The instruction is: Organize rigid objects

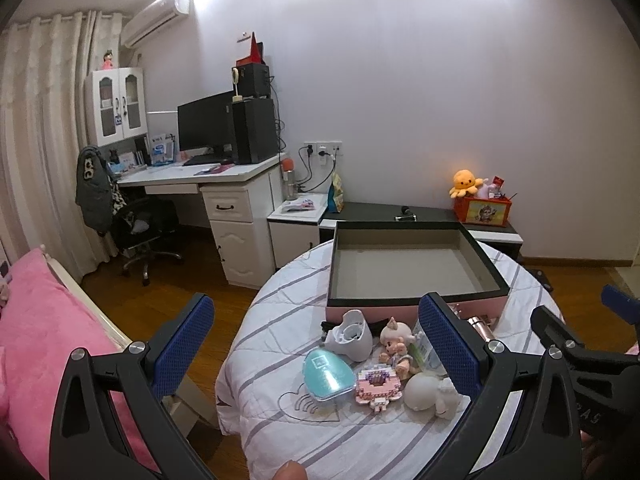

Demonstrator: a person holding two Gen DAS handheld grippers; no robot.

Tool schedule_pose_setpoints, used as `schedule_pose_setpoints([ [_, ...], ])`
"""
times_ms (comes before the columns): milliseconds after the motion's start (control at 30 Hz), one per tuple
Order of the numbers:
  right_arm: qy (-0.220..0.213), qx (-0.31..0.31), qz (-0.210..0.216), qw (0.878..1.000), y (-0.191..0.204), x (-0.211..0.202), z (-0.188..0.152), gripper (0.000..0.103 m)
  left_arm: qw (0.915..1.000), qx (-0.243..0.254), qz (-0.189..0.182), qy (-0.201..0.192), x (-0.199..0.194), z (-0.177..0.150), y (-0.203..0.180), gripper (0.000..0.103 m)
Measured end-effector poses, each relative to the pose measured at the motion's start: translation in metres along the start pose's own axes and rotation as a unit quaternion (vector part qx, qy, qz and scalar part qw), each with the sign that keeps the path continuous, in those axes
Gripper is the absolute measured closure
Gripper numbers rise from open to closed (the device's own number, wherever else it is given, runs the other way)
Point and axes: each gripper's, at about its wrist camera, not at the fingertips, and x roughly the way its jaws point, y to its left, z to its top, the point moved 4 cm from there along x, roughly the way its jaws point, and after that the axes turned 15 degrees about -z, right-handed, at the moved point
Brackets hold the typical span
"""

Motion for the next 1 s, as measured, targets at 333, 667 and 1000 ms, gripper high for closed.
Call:
schedule_pose_setpoints([
  [333,0.005,0.005,-0.014,1.000,-0.012,-0.003,-0.003,0.000,0.9997,0.004,-0.022,0.008,0.004,-0.005,-0.007,0.000],
  [667,-0.010,-0.005,-0.024,1.000,0.013,-0.019,0.004,0.000,0.9993,0.000,-0.035,-0.008,-0.010,-0.003,0.014,0.000],
  [1000,-0.026,0.001,-0.047,0.999,0.013,-0.039,0.011,0.000,0.9984,-0.016,-0.050,-0.019,-0.020,-0.004,0.027,0.000],
])
